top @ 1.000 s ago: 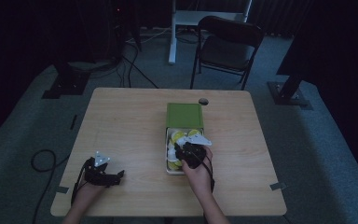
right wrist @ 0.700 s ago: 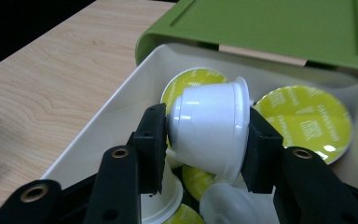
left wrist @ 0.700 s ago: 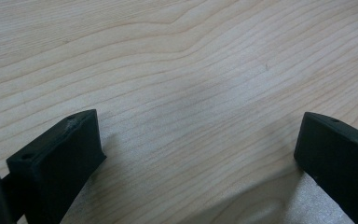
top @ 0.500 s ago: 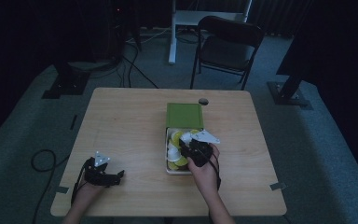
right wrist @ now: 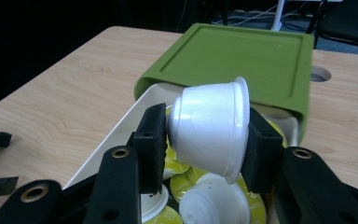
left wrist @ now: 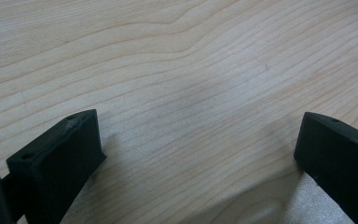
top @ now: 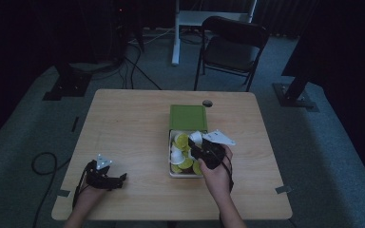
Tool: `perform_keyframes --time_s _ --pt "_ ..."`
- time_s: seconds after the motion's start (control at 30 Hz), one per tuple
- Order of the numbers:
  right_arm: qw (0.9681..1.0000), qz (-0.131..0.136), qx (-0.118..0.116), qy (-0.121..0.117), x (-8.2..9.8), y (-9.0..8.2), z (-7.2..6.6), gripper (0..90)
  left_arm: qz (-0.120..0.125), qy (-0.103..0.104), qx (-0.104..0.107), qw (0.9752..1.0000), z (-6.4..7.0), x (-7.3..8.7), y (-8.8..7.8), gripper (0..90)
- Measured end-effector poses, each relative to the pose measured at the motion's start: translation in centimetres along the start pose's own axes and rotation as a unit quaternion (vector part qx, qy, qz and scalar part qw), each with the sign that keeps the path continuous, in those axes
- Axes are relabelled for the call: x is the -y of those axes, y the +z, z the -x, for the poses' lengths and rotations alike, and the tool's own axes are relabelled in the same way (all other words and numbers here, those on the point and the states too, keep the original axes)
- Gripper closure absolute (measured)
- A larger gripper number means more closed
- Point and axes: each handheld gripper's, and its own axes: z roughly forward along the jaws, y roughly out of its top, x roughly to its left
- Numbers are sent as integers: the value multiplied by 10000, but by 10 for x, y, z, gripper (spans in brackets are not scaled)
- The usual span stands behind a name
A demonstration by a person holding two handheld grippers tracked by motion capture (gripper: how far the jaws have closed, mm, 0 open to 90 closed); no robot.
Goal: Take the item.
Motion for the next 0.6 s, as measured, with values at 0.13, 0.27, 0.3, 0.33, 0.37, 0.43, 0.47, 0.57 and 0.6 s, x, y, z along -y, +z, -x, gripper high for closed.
perform_keyframes --time_s 0.13,0.27,0.3,0.33,0.37,0.43,0.47,0.57,0.6 --pt "10000 64 70 -24 -2 -6 6 570 0 0 0 10000 0 0 0 8" --pt "9998 93 164 20 -2 -12 15 570 1 0 0 10000 0 0 0 8" --pt "9998 101 191 28 -1 -13 18 570 0 0 0 10000 0 0 0 8" --pt "9997 116 219 48 -1 -14 20 570 1 0 0 10000 0 0 0 8" --pt "9996 130 240 67 0 -16 23 570 9 -8 -1 10000 0 0 0 8" --pt "9995 116 289 90 2 -18 28 570 -5 6 0 10000 0 0 0 8" --pt "9994 104 320 97 3 -19 31 570 -3 7 0 10000 0 0 0 8" --pt "9991 83 403 130 6 -23 40 570 8 -2 -3 10000 0 0 0 8" --pt "9989 85 430 142 7 -24 43 570 8 -1 -3 10000 0 0 0 8"
